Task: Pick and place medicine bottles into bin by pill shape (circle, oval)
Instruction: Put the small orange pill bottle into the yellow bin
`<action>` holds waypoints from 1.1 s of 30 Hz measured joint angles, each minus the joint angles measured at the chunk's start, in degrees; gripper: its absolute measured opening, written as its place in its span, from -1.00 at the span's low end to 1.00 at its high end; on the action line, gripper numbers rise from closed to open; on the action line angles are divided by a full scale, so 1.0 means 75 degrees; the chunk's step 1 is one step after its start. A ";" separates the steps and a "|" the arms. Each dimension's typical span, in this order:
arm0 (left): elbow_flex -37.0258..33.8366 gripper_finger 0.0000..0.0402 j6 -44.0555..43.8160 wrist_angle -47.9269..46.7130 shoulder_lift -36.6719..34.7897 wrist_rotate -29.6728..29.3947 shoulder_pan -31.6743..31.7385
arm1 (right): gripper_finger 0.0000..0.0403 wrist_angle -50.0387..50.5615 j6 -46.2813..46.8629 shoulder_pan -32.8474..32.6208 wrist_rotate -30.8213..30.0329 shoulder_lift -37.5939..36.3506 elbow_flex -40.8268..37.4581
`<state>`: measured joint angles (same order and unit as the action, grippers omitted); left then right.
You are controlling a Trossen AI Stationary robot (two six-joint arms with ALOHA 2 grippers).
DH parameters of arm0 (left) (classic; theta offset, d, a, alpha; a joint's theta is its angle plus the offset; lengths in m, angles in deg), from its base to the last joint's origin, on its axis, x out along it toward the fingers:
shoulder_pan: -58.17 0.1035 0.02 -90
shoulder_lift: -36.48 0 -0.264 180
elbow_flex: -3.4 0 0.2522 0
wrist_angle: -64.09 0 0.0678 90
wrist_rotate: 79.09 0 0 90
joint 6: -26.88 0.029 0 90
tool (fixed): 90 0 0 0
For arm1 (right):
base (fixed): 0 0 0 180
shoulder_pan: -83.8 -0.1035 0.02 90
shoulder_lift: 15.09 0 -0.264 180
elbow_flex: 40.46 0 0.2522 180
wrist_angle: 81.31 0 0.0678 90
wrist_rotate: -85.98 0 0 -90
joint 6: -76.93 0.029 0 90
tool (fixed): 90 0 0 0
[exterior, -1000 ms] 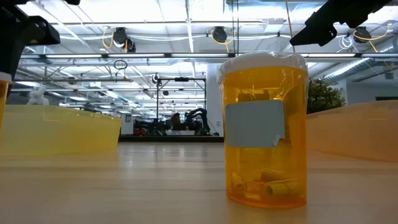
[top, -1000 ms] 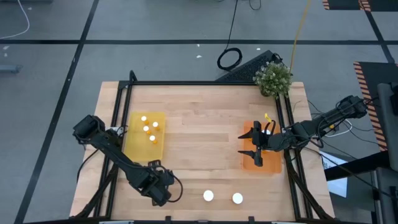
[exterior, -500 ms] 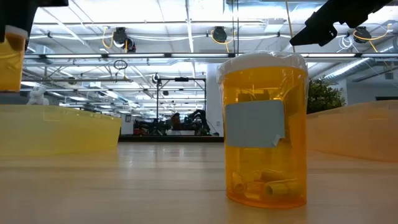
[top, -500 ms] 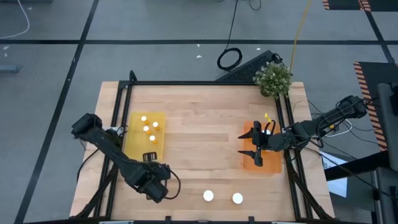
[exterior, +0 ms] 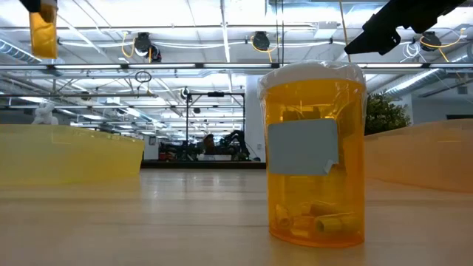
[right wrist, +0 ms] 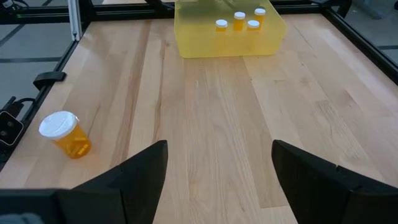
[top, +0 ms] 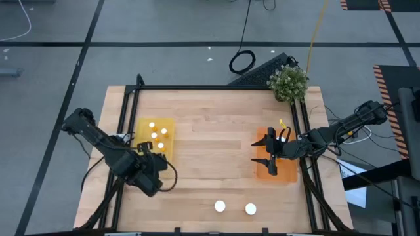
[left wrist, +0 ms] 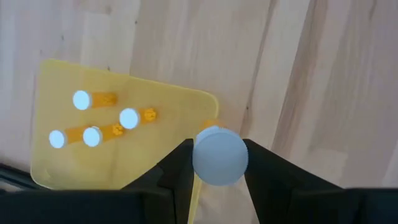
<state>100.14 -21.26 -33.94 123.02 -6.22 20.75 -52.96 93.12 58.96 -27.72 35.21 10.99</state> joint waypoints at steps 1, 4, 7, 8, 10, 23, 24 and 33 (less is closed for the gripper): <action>-0.0006 -0.35 0.0003 0.0002 -0.0103 -0.0020 0.0021 | 0.40 0.0000 -0.0002 -0.0002 0.0000 0.0000 0.0000; -0.0106 -0.35 0.0057 -0.0005 -0.0449 -0.0071 0.0100 | 0.40 0.0001 -0.0022 -0.0001 0.0000 0.0000 0.0000; -0.0401 -0.35 0.0058 -0.0002 -0.0811 -0.0179 0.0110 | 0.40 0.0000 -0.0042 0.0000 0.0000 0.0000 0.0000; -0.0528 -0.35 0.0050 -0.0002 -0.0932 -0.0208 0.0132 | 0.40 0.0000 -0.0050 -0.0003 0.0000 0.0000 0.0000; -0.0882 -0.35 -0.0053 0.0005 -0.1227 -0.0218 0.0184 | 0.40 0.0002 -0.0052 -0.0002 0.0000 0.0001 0.0000; -0.3677 -0.35 -0.0472 0.1469 -0.2864 -0.0107 0.0653 | 0.40 0.0000 -0.0055 0.0000 0.0000 0.0000 0.0000; -0.3886 -0.35 -0.0493 0.1580 -0.2938 -0.0064 0.0693 | 0.40 0.0003 -0.0055 -0.0002 0.0000 0.0000 0.0000; -0.5345 -0.35 -0.0798 0.2408 -0.3089 0.0151 0.1063 | 0.40 0.0003 -0.0079 -0.0003 0.0000 0.0000 0.0000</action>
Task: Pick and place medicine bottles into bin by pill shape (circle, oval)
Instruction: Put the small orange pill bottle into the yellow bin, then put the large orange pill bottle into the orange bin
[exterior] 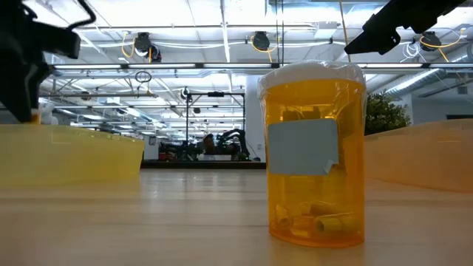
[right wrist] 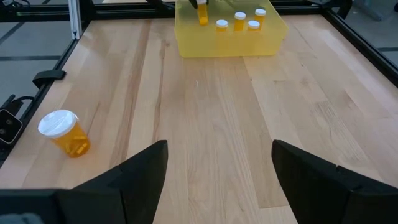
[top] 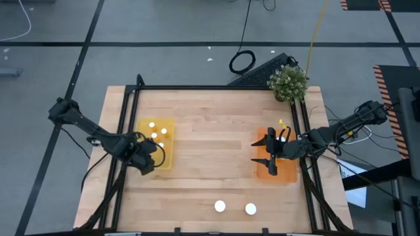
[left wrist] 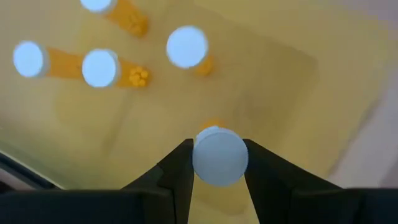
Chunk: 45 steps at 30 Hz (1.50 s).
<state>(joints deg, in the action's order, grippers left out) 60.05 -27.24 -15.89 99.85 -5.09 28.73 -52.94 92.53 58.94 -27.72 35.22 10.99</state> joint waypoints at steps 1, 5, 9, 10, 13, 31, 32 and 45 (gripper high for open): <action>-0.0111 -0.35 -0.0045 0.0054 0.0000 0.0009 0.0035 | 0.40 0.0000 0.0002 0.0000 0.0000 0.0000 0.0000; -0.0489 -0.35 -0.0149 0.0312 0.0000 0.0136 0.0120 | 0.40 0.0000 0.0006 0.0001 0.0000 0.0000 0.0000; -0.0759 -0.35 -0.0187 0.0659 0.0000 0.0160 0.0133 | 0.40 0.0000 0.0006 0.0001 0.0000 0.0000 0.0000; -0.0807 -0.35 -0.0214 0.0697 0.0000 0.0179 0.0133 | 0.40 0.0000 0.0009 0.0003 0.0000 0.0002 0.0000; -0.0865 -0.34 -0.0280 0.0735 0.0002 0.0186 0.0133 | 0.40 0.0000 0.0009 0.0002 0.0000 0.0003 0.0000; -0.0885 0.11 -0.0397 0.0770 0.0000 0.0188 0.0130 | 0.40 0.0003 0.0020 0.0000 0.0000 0.0000 0.0000; -0.0832 0.11 -0.0373 0.0744 0.0000 0.0191 0.0130 | 0.40 0.0003 0.0020 0.0003 0.0000 0.0000 0.0000; 0.0868 0.11 -0.0056 -0.0618 -0.0003 -0.1390 0.0136 | 0.40 -0.0673 0.0012 0.0003 0.0004 0.0283 0.0003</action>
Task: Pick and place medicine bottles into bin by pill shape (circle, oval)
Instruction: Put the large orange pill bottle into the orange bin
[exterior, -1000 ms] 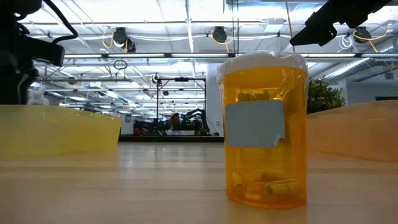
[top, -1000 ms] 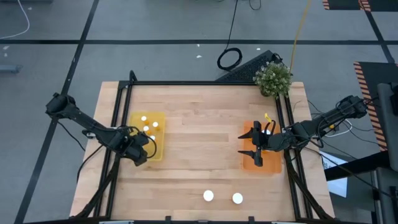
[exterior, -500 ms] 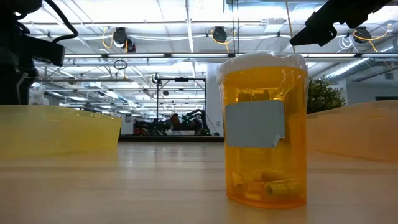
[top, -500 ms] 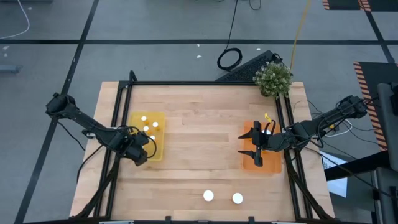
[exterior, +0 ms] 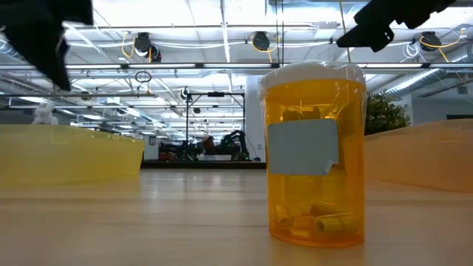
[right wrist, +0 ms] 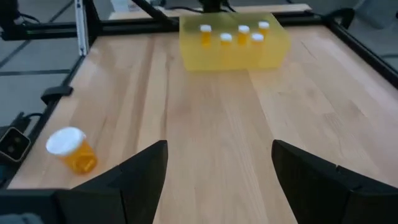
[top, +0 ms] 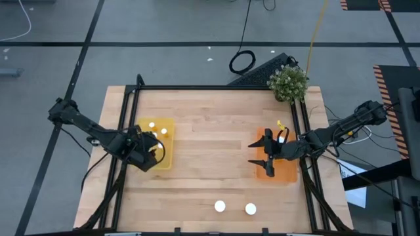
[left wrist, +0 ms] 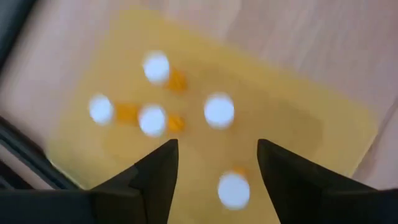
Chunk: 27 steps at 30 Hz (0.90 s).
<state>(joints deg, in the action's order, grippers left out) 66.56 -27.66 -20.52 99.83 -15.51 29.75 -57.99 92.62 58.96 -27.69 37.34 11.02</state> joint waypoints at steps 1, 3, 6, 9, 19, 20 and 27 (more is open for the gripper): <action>0.0161 0.11 0.0132 0.0016 0.0000 -0.0242 0.0024 | 0.40 -0.0176 -0.0066 0.0000 0.0040 0.0092 0.0000; 0.0471 0.11 0.0406 0.0190 -0.0003 -0.0718 0.0105 | 0.40 -0.0578 -0.0183 0.0000 0.0198 0.0308 0.0000; 0.0819 0.11 0.0989 0.0621 -0.0006 -0.1203 0.0284 | 0.40 -0.0845 -0.0215 0.0000 0.0372 0.0708 0.0075; 0.0959 0.11 0.1844 0.1324 -0.0006 -0.1499 0.0483 | 0.40 -0.0822 -0.0151 -0.0033 0.0436 0.1252 0.0388; 0.0942 0.11 0.3288 0.2860 0.0000 -0.1725 0.0956 | 0.45 0.0561 0.0189 -0.0412 0.0936 0.3528 0.2718; 0.0900 0.11 0.3261 0.2944 0.0000 -0.1769 0.0955 | 0.47 0.0871 0.0242 -0.0419 0.1015 0.3753 0.3014; -0.0143 0.11 0.3847 0.4402 0.0003 -0.2011 0.0944 | 0.63 0.1978 0.0407 -0.0425 0.1933 0.5176 0.4687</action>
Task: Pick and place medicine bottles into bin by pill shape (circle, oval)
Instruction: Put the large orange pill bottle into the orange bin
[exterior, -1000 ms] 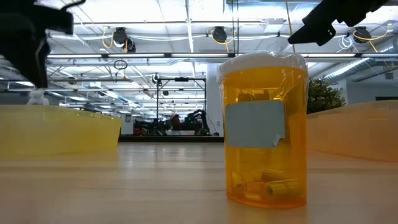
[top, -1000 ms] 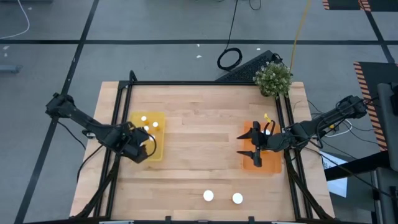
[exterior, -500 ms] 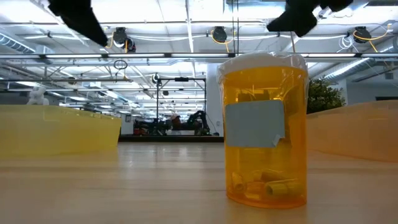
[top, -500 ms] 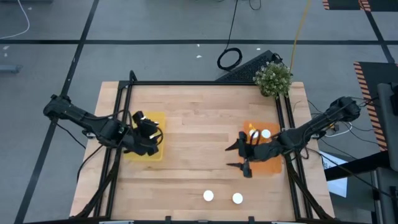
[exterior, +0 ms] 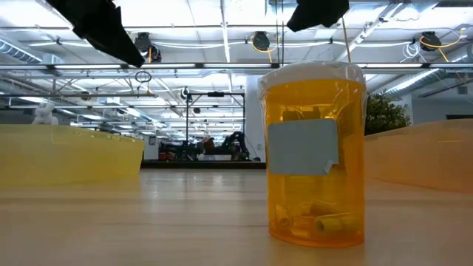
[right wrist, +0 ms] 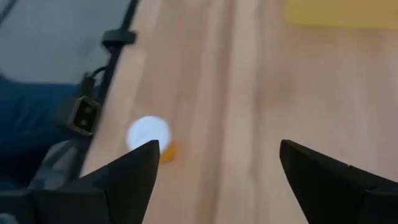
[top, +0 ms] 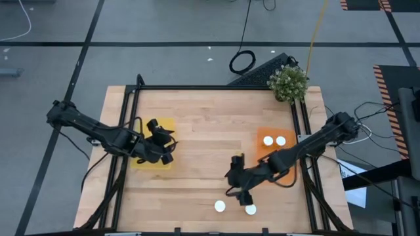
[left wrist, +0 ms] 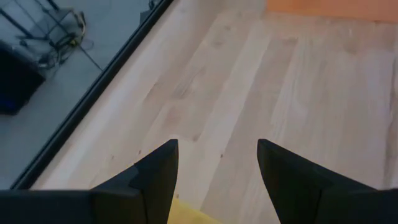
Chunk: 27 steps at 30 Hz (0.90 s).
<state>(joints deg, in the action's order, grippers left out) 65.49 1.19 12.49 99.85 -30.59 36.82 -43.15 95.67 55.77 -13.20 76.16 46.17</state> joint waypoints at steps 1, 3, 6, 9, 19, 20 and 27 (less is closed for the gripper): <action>-0.0114 0.11 0.0115 0.0226 0.0000 -0.0005 0.0000 | 0.64 -0.0014 -0.0008 0.0000 0.0228 0.0149 0.0093; -0.0298 0.11 0.0178 0.0588 0.0000 0.0004 0.0000 | 0.66 -0.0154 0.0015 0.0000 0.0573 0.0435 0.0220; -0.0345 0.11 0.0193 0.0877 0.0000 0.0137 0.0000 | 0.67 -0.0439 0.0033 -0.0008 0.0997 0.0756 0.0235; -0.0345 0.11 0.0322 0.1268 0.0000 0.0253 0.0000 | 0.67 -0.0682 0.0070 -0.0052 0.1062 0.1072 0.0235; -0.0345 0.11 0.0944 0.2142 0.0000 0.0400 -0.0009 | 0.67 -0.1789 0.0443 -0.0206 0.1243 0.1745 0.0235; -0.0345 0.11 0.0942 0.2139 0.0000 0.0403 -0.0011 | 0.67 -0.1841 0.0466 -0.0249 0.1243 0.1739 0.0235; -0.0342 0.11 0.0962 0.2108 0.0000 0.0591 -0.0017 | 0.67 -0.2277 0.0550 -0.0431 0.1229 0.1838 0.0238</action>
<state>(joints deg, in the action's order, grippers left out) 62.92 8.40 28.30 99.85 -26.16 36.69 -60.22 99.80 52.54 -3.98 89.94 47.95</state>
